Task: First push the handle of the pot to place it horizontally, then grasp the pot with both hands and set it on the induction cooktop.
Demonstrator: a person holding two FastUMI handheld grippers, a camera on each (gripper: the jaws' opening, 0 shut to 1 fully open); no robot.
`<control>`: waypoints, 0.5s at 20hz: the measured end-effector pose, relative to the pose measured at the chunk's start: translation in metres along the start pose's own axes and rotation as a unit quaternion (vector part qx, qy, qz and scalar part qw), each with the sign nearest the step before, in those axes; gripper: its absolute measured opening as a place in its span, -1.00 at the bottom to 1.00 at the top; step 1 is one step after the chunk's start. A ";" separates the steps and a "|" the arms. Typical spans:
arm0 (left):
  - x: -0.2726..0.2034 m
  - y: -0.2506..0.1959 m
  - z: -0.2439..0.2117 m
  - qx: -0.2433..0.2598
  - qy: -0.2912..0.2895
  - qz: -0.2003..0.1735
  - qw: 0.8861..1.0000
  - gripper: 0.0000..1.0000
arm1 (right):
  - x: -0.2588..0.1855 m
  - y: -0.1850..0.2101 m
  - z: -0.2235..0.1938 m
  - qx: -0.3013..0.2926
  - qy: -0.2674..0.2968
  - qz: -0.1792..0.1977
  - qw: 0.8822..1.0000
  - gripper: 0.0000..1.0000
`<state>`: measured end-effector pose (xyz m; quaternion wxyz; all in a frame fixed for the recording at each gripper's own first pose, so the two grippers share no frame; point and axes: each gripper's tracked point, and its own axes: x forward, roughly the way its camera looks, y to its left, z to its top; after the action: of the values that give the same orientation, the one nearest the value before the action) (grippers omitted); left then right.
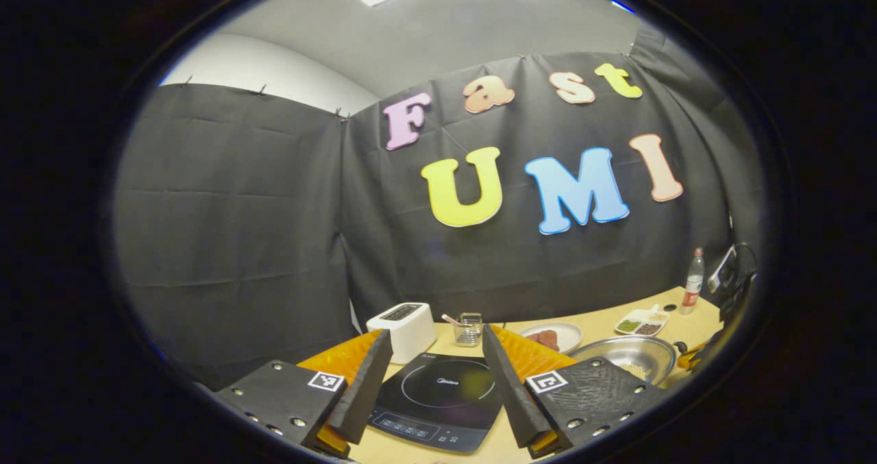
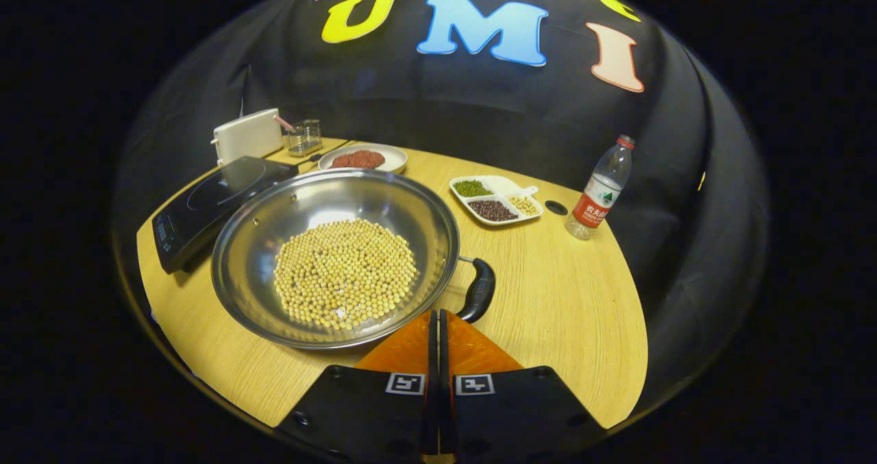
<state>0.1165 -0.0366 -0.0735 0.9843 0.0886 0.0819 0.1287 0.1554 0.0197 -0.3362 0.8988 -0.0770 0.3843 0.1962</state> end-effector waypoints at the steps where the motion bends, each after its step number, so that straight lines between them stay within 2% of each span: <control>1: 0.004 -0.007 0.001 0.003 0.000 -0.006 1.000 0.56 | -0.006 0.000 0.014 0.016 -0.030 0.006 0.999 -0.94; 3: 0.010 -0.023 0.000 0.005 -0.002 -0.019 1.000 0.56 | -0.020 -0.008 0.034 0.035 -0.071 0.002 0.997 -0.84; 5: 0.018 -0.045 -0.007 -0.002 0.006 -0.046 0.999 0.56 | -0.028 -0.014 0.044 0.052 -0.089 -0.003 0.995 -0.16; 7: 0.030 -0.061 -0.012 -0.008 0.011 -0.067 0.998 0.56 | -0.033 -0.025 0.046 0.066 -0.095 -0.022 0.993 0.87; 8: 0.037 -0.069 -0.015 -0.012 0.016 -0.081 0.996 0.56 | -0.037 -0.029 0.047 0.071 -0.097 -0.030 0.992 0.94; 10: 0.051 -0.086 -0.026 -0.028 0.029 -0.109 0.993 0.58 | -0.040 -0.032 0.046 0.075 -0.095 -0.040 0.992 0.94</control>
<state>0.1808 -0.1007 -0.1231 0.9917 0.0479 0.1163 0.0251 0.1738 -0.0081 -0.2757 0.9417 -0.0052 0.3072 0.1372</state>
